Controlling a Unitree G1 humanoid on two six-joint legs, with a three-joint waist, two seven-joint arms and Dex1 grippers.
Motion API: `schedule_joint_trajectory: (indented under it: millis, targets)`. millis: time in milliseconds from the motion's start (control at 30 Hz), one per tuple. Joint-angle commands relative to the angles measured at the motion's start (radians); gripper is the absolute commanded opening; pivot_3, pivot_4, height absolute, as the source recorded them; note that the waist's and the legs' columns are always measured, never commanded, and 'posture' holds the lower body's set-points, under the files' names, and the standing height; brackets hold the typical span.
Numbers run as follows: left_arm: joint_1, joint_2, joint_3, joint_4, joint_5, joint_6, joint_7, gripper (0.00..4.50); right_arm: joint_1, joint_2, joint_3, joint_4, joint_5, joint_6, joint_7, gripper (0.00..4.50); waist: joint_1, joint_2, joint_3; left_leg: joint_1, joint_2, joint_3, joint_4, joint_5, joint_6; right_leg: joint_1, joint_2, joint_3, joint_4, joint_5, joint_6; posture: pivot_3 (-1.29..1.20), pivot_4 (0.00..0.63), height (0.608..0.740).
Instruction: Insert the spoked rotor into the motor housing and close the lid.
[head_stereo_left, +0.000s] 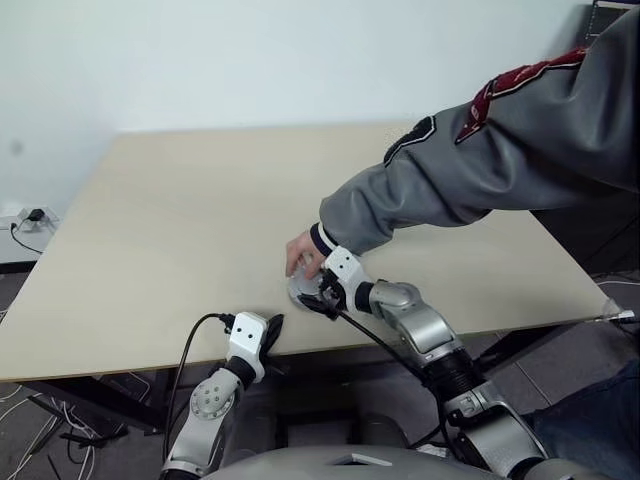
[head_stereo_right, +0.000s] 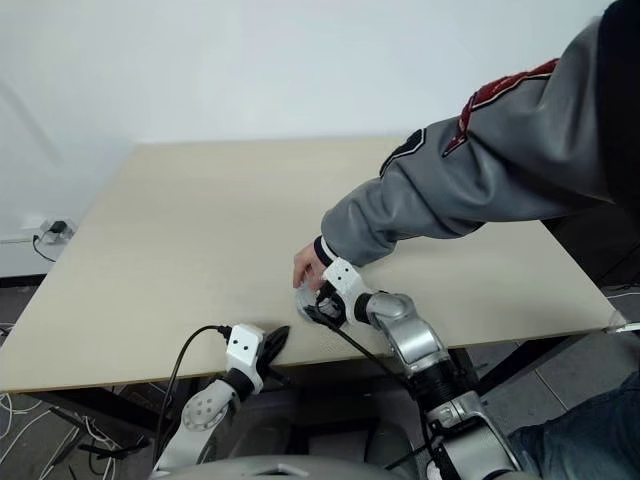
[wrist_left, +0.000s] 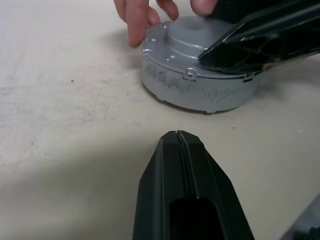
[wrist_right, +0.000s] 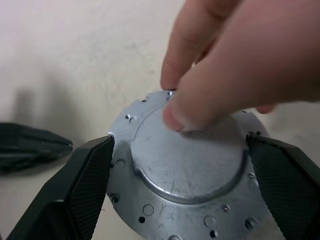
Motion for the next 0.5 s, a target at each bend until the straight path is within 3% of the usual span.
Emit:
schedule_joint_trajectory:
  millis: [33,500]
  targets:
    - [-0.030,0.002,0.024,0.070,-0.014,-0.048,-0.015,0.00,0.018,-0.023,-0.047,-0.119,0.031,0.030,-0.009,4.48,0.003,0.001,0.000,0.000,0.000,0.000,0.000,0.000,0.000,0.000,0.000,0.000,0.000,0.000,0.000,0.00,0.000,0.740]
    - [-0.110,-0.006,0.050,0.270,-0.019,-0.170,-0.053,0.00,0.173,-0.112,-0.069,-0.341,0.089,0.146,-0.018,4.48,0.008,0.008,-0.005,-0.005,0.012,0.006,-0.009,0.000,0.000,0.003,0.004,-0.008,-0.006,0.000,0.000,0.00,0.000,0.740]
